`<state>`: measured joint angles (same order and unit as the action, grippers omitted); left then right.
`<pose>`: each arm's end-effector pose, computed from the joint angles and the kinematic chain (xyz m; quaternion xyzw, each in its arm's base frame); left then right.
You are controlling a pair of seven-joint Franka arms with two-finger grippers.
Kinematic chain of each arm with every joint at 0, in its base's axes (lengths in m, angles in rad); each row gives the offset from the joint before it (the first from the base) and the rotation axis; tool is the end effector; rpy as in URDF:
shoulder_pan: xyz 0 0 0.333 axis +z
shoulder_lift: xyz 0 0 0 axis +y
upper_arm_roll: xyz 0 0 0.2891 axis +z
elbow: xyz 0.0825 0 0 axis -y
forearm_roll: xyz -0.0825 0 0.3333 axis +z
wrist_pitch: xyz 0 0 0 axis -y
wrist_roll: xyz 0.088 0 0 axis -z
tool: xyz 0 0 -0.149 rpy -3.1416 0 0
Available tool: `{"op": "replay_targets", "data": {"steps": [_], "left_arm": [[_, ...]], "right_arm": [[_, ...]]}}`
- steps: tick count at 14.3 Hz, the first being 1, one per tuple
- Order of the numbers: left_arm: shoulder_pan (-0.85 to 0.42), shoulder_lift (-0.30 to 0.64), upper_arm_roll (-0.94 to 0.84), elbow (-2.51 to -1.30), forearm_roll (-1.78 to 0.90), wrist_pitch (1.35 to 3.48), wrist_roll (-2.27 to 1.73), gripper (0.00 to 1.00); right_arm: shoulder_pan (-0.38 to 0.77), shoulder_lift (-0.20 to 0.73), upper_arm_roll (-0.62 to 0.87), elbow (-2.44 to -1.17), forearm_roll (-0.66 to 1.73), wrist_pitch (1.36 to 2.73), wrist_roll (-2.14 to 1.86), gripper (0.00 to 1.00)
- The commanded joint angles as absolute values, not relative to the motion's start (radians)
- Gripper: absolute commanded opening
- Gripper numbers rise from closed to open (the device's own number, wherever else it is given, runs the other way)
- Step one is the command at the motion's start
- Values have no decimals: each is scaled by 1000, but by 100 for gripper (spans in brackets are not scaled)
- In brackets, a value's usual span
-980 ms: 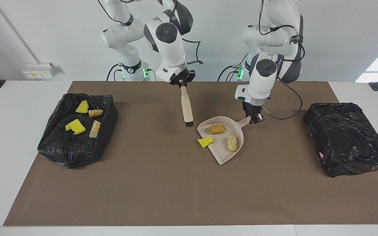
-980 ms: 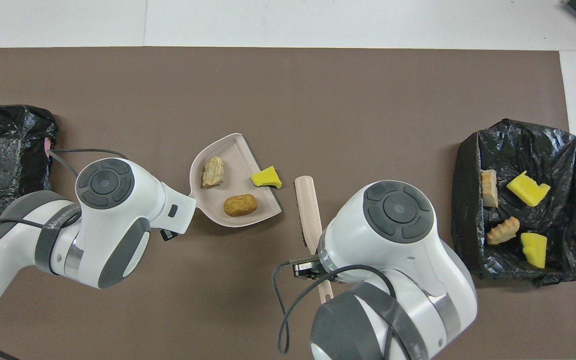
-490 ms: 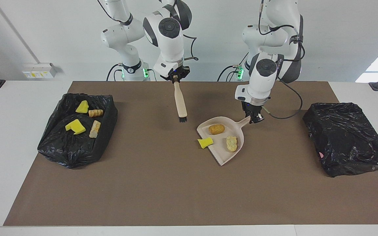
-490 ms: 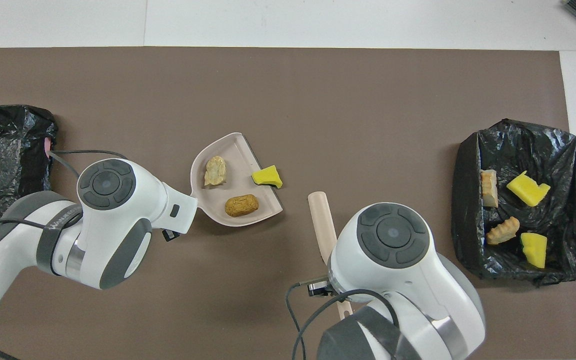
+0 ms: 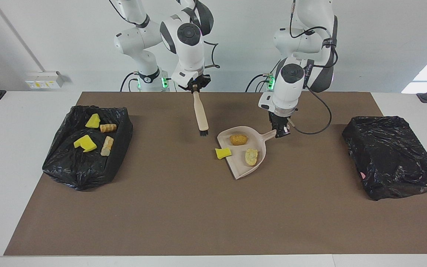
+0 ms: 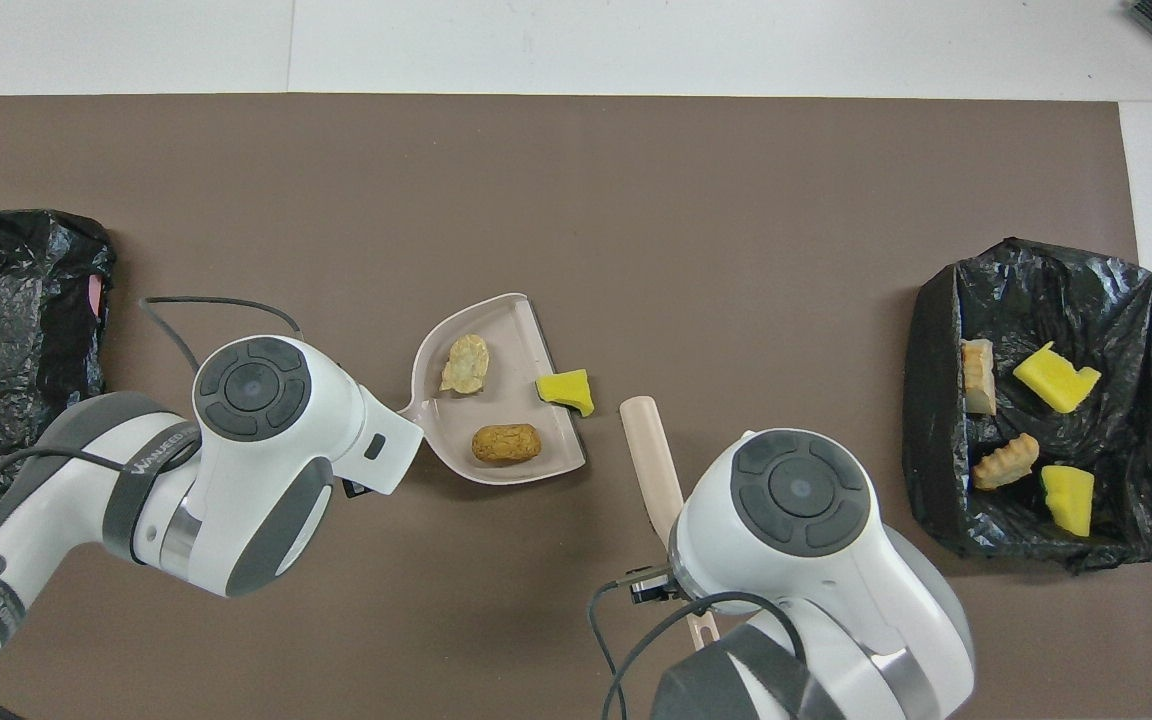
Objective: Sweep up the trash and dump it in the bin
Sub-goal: 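Sweep the last pieces with the brush into the dustpan held by the left gripper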
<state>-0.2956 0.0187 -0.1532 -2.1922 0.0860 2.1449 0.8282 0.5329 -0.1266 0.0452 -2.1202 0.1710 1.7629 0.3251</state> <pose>0.4377 -0.2034 0.3334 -0.7872 0.6149 0.0386 0.0271 0.3526 0.2567 0.4050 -0.9854 -0.0988 0.1375 0.0207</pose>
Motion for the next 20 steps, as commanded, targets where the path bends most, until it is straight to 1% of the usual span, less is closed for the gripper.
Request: {"op": "replay_targets", "data": {"steps": [1, 4, 5, 8, 12, 14, 15, 16, 18, 20], "left_arm": [[-308, -31, -141, -2233, 84, 2137, 851, 0], [-308, -31, -141, -2235, 84, 2137, 850, 0], [-308, -31, -141, -2233, 84, 2137, 850, 0], [-307, -31, -141, -2235, 84, 2138, 850, 0], [-307, -31, -141, -2233, 84, 2140, 848, 0], [-307, -31, -141, -2233, 84, 2140, 848, 0], [-307, -31, -141, -2235, 84, 2143, 847, 0], [-305, -31, -141, -2233, 83, 2143, 844, 0], [-296, -29, -141, -2233, 81, 2148, 838, 0], [-290, -26, -141, -2227, 81, 2151, 818, 0]], "right_arm": [[486, -71, 48, -2131, 158, 1838, 226, 0], [427, -22, 48, -2152, 156, 1916, 172, 0], [413, 1, 48, -2151, 156, 1922, 170, 0], [431, 57, 51, -2148, 158, 1997, 182, 0], [512, 109, 54, -2126, 181, 2074, 190, 0], [576, 117, 54, -2125, 202, 2114, 219, 0], [616, 118, 54, -2118, 250, 2146, 257, 0], [627, 127, 54, -2102, 290, 2155, 282, 0], [615, 130, 51, -2101, 288, 2129, 279, 0], [575, 129, 49, -2103, 282, 2064, 273, 0]]}}
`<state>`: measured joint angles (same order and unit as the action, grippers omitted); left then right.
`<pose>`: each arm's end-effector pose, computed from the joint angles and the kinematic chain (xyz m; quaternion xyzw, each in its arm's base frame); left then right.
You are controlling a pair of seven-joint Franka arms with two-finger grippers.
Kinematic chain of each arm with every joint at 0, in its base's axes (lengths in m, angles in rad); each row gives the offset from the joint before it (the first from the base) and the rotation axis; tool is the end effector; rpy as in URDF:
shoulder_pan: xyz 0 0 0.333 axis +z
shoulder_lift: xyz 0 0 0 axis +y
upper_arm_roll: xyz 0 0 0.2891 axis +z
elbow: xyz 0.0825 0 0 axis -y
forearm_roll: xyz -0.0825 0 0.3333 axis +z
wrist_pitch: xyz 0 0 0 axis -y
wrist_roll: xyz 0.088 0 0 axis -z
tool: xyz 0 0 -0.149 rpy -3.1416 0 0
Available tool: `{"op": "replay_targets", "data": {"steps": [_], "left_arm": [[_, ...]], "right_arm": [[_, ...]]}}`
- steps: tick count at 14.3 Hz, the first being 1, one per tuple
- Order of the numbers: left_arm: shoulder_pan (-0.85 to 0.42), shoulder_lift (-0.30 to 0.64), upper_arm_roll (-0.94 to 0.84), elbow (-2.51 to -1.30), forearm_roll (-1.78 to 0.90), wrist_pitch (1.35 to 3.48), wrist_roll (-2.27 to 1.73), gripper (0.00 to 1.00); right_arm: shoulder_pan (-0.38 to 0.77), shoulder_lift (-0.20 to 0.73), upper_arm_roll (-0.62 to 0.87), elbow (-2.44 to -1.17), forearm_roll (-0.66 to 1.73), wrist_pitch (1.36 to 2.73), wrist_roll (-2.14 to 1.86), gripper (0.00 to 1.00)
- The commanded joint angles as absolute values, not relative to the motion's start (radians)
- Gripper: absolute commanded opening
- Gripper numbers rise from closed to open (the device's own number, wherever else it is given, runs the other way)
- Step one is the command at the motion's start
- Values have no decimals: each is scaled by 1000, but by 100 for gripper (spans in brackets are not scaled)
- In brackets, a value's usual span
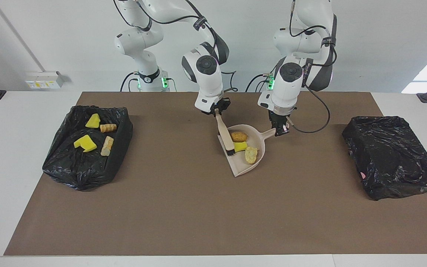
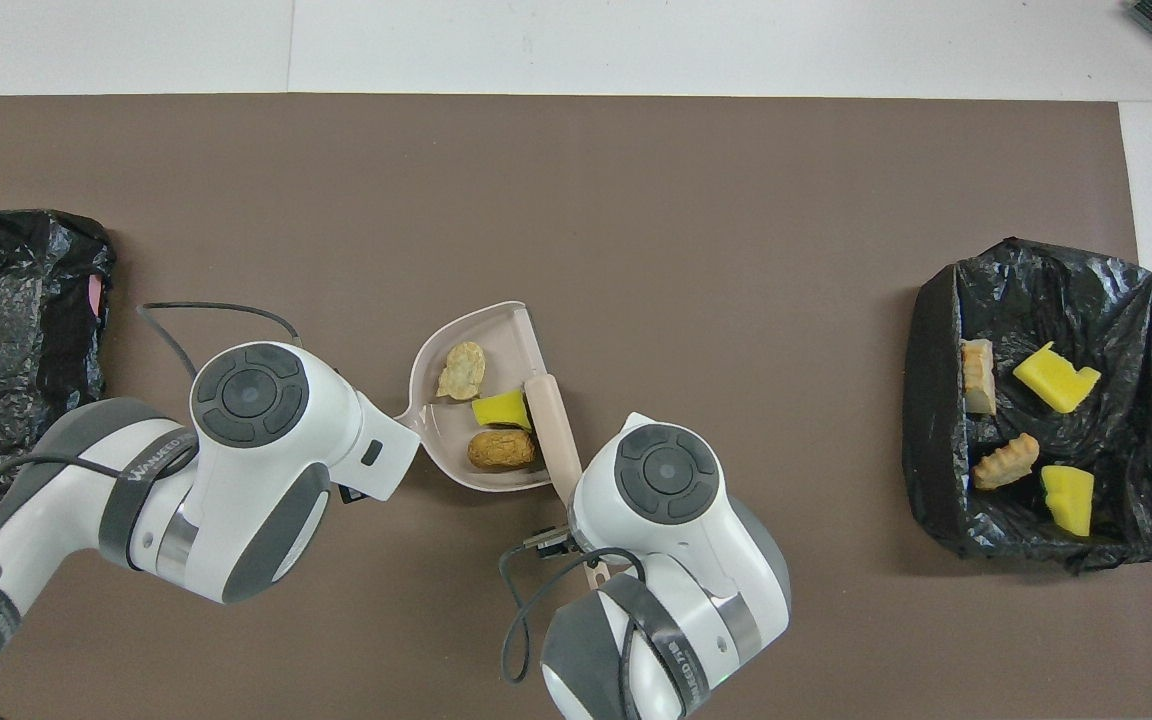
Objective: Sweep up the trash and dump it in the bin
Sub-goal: 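Sweep the last pieces with the brush into the dustpan held by the left gripper, then carry the loaded dustpan with the left gripper over the near bin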
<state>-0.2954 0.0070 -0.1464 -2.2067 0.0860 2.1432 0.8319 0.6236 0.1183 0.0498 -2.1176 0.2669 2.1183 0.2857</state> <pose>0.4351 -0.1984 0.3332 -0.7881 0.6135 0.0412 0.0273 0.3782 0.3291 0.3137 -0.9851 -0.1161 0.1036 0.0727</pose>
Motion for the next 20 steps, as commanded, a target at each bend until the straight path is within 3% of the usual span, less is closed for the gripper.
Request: {"op": "replay_targets", "data": {"steps": [1, 5, 9, 13, 17, 20], "left_arm": [[-287, -25, -141, -2226, 81, 2151, 783, 0], [-246, -18, -140, -2221, 69, 2151, 704, 0], [-193, -80, -132, -2214, 43, 2123, 631, 0], [-79, -141, -132, -2158, 43, 2086, 629, 0], [66, -138, -130, -2004, 43, 1878, 641, 0], [174, -135, -129, -1956, 41, 1847, 643, 0]], "right_arm": [[557, 124, 48, -2102, 281, 2039, 272, 0], [512, 80, 41, -2095, 241, 1951, 278, 0], [526, 40, 49, -2092, 169, 1918, 395, 0], [630, 14, 54, -2095, 137, 1917, 555, 0], [732, -5, 57, -2076, 140, 1921, 672, 0], [811, 8, 58, -2072, 146, 1936, 751, 0]]}}
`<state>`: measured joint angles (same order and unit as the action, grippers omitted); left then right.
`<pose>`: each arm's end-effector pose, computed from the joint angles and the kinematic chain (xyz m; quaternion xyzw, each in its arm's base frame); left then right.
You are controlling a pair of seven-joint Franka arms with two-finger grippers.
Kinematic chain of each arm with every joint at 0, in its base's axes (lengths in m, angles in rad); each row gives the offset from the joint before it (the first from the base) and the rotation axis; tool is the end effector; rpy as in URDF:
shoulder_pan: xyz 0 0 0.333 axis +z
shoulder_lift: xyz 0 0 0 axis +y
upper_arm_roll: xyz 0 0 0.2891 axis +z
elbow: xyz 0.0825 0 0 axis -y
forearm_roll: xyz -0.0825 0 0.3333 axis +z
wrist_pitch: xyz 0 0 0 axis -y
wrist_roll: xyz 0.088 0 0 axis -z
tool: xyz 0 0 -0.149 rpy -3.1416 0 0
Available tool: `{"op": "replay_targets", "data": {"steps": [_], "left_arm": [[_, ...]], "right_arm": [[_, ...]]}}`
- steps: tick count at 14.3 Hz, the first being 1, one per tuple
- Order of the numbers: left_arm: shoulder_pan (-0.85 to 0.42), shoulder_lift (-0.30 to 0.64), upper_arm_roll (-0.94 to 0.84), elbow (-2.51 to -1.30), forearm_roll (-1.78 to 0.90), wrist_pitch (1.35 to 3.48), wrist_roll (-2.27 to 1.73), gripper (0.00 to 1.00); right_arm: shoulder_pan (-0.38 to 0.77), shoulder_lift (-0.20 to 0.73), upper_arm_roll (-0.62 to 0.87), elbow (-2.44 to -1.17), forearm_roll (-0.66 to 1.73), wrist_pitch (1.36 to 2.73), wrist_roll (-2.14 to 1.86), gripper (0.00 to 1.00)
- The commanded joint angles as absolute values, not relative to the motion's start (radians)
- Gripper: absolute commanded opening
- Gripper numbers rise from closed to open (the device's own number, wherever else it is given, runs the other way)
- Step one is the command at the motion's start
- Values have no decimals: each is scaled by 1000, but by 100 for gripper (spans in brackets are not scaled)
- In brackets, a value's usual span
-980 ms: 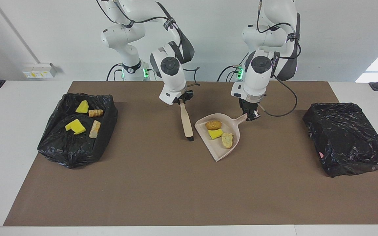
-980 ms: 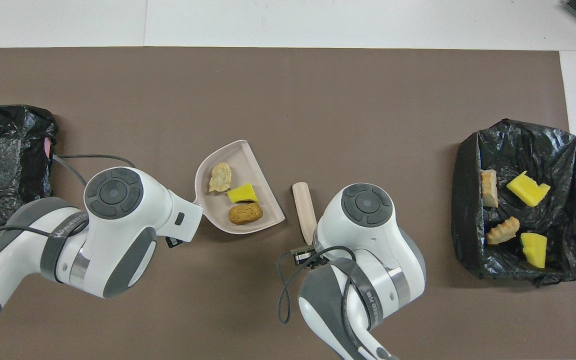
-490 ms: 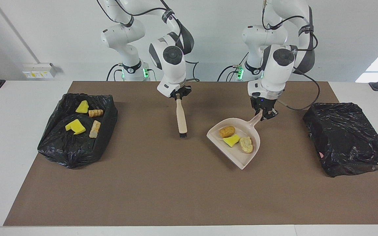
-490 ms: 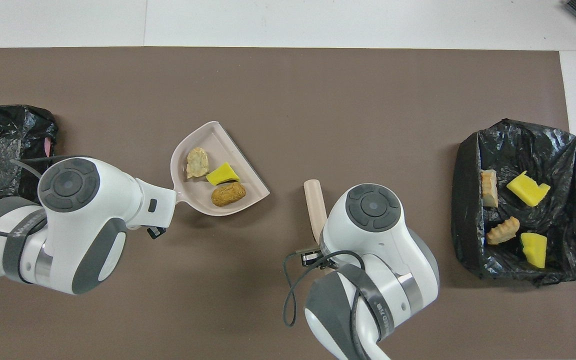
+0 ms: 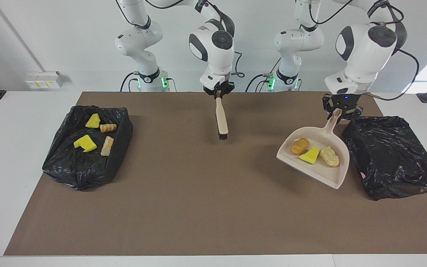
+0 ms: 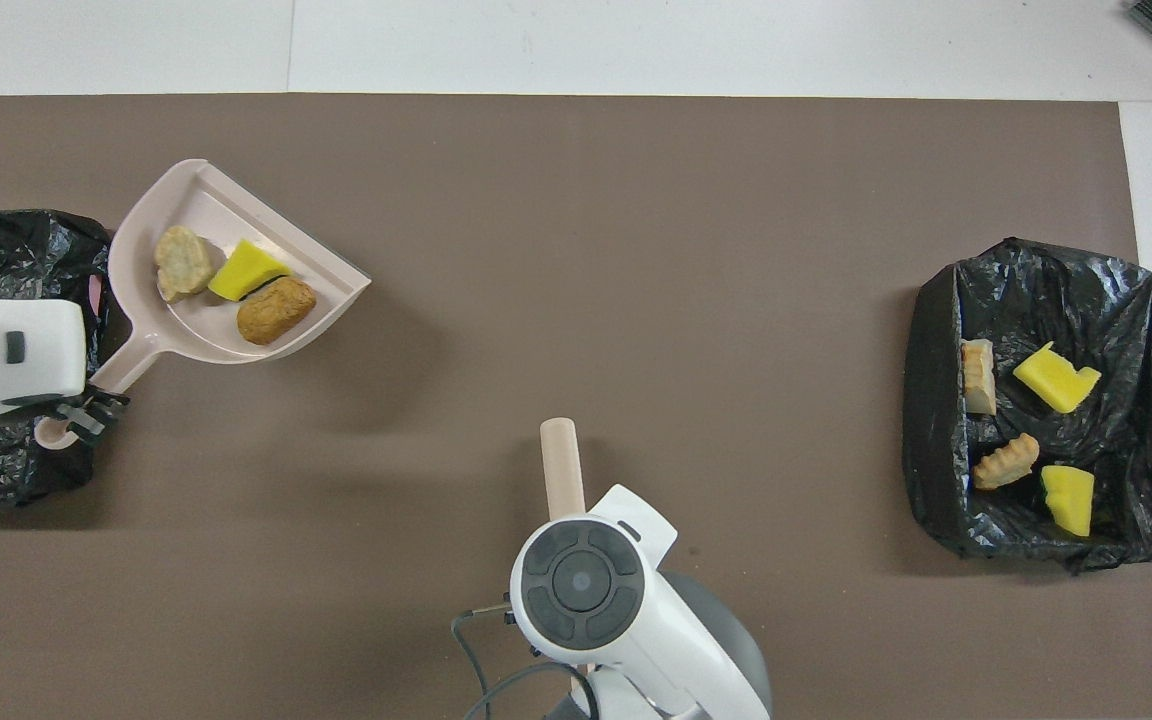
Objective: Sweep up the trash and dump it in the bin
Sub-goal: 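Carry the loaded dustpan with the left gripper over the near bin, then tip the dustpan with the left gripper to dump pieces into the bin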
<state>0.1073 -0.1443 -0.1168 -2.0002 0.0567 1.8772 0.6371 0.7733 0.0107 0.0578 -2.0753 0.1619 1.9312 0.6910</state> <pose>0.4745 0.0003 0.4691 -0.9451 0.3248 0.0014 0.0369 0.3113 0.3670 0.3692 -0.9937 -0.0354 0.1065 0.0001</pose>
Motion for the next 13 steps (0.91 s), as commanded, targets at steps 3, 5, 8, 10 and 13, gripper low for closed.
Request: {"op": "replay_targets", "data": {"steps": [3, 5, 8, 10, 13], "left_arm": [[323, -126, -129, -1936, 41, 1833, 643, 0], [402, -123, -126, -1916, 40, 1824, 681, 0], [481, -120, -126, -1899, 40, 1800, 773, 0], [572, -89, -126, -1840, 41, 1749, 820, 0], [679, -14, -98, -1694, 107, 1668, 1123, 0]], "right_arm": [[885, 50, 58, -2060, 155, 1986, 845, 0], [925, 84, 58, -2059, 156, 2043, 888, 0], [936, 107, 60, -2060, 190, 2074, 911, 0], [934, 120, 60, -2059, 190, 2086, 905, 0], [936, 138, 64, -2063, 190, 2120, 891, 0]]}}
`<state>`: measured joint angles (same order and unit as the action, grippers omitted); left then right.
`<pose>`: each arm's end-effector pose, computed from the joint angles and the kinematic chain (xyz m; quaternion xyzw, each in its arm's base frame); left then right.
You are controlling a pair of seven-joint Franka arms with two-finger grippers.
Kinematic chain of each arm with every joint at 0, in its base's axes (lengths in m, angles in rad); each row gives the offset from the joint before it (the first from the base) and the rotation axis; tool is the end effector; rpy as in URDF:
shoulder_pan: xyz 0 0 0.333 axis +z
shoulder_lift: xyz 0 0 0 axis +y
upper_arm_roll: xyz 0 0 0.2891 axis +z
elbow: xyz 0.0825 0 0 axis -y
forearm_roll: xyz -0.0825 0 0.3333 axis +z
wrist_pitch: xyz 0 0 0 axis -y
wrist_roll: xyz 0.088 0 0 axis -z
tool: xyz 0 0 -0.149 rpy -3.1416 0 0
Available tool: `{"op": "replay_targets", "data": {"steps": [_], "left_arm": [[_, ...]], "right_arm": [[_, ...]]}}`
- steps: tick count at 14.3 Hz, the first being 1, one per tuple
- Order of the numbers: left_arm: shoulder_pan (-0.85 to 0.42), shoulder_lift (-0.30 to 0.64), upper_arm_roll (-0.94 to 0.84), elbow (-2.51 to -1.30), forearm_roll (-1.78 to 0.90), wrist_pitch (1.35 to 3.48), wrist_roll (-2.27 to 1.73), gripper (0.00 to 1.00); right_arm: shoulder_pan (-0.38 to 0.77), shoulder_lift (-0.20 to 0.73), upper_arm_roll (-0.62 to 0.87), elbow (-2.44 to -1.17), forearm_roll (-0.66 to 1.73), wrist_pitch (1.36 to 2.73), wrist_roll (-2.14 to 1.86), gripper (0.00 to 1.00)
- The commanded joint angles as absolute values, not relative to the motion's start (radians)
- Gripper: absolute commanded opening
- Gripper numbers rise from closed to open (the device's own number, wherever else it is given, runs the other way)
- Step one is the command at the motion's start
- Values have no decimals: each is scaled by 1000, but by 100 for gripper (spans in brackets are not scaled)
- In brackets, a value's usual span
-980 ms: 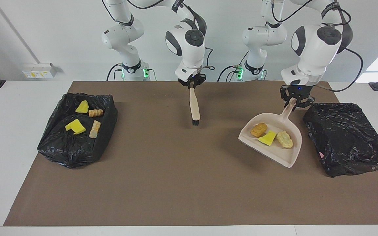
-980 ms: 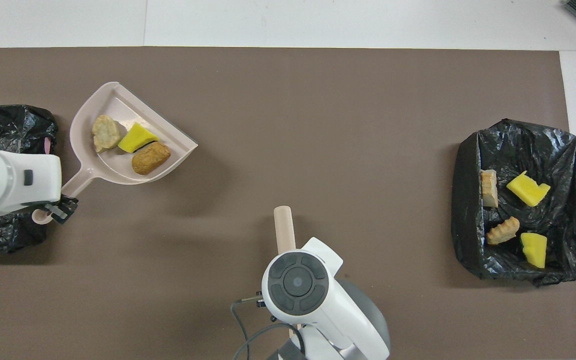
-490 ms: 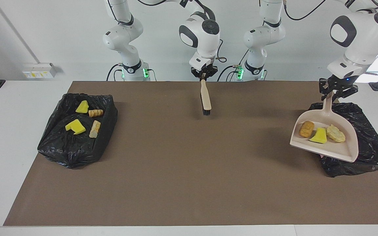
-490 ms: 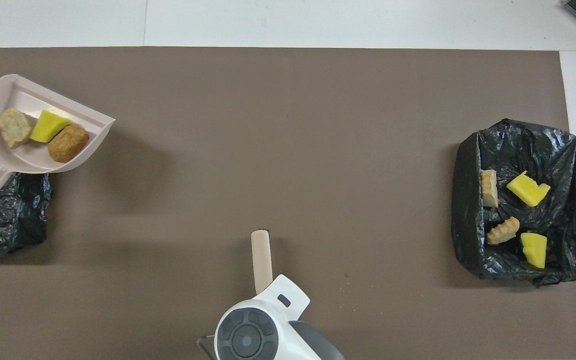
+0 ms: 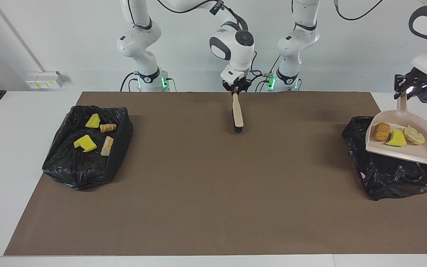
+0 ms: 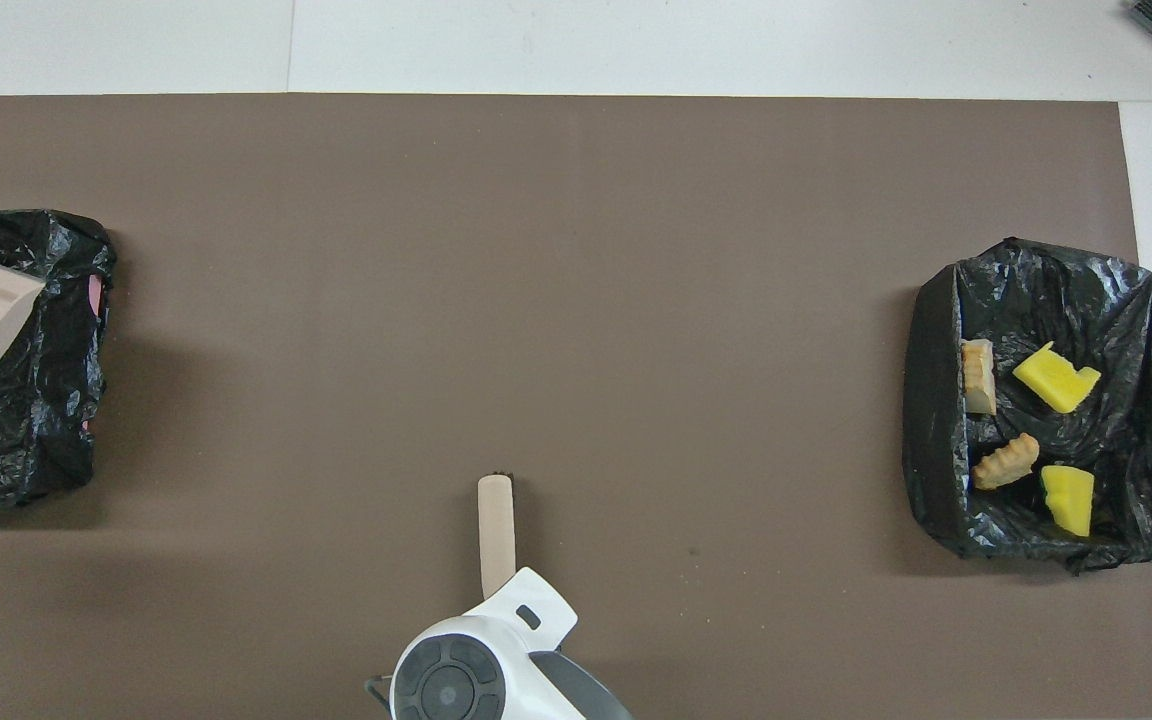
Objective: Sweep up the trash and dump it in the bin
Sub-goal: 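Tip the dustpan with the left gripper to dump pieces into the bin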
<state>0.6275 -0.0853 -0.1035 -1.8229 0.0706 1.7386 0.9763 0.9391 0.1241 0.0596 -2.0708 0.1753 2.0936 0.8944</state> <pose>0.4187 0.2512 0.5054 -0.9725 0.2296 0.0265 0.0288 0.2636 0.4364 0.3260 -0.9957 -0.0044 0.0922 0.0042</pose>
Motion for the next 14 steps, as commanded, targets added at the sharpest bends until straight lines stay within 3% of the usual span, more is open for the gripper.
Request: {"op": "replay_targets", "data": {"steps": [1, 6, 14], "left_arm": [[678, 6, -89, -1656, 162, 1648, 1167, 0], [661, 75, -94, -1582, 374, 1666, 1307, 0], [549, 140, -100, -1580, 597, 1764, 1347, 0]], "right_arm": [[934, 138, 64, -2068, 198, 2125, 855, 0], [927, 143, 63, -2077, 262, 2158, 792, 0], [925, 163, 63, -2075, 270, 2169, 802, 3]]}}
